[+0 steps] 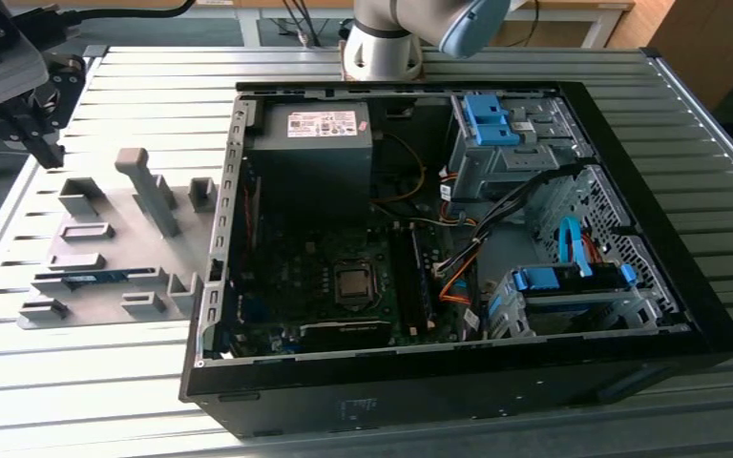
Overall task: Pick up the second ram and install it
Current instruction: 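Pick up the second ram and move it above second insertion slot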
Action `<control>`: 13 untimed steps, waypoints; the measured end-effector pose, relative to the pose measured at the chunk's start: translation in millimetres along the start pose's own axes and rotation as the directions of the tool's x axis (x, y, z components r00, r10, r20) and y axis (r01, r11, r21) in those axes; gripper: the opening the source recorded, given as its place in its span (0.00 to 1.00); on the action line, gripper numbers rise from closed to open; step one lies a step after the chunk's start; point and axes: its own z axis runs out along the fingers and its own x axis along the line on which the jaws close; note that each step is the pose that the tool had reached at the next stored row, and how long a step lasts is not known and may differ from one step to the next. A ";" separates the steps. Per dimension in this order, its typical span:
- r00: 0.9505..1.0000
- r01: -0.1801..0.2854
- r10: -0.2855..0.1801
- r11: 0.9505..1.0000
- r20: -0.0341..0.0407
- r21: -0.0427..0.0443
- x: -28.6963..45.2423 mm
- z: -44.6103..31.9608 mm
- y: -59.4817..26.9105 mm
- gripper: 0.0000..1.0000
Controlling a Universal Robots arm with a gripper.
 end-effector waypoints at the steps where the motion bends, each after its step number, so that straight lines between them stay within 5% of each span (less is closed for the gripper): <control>1: 1.000 0.001 -0.001 1.000 0.000 0.000 0.0 0.0 0.0 0.11; 13: 1.000 0.018 -0.018 1.000 -0.001 0.000 0.0 0.0 0.0 0.11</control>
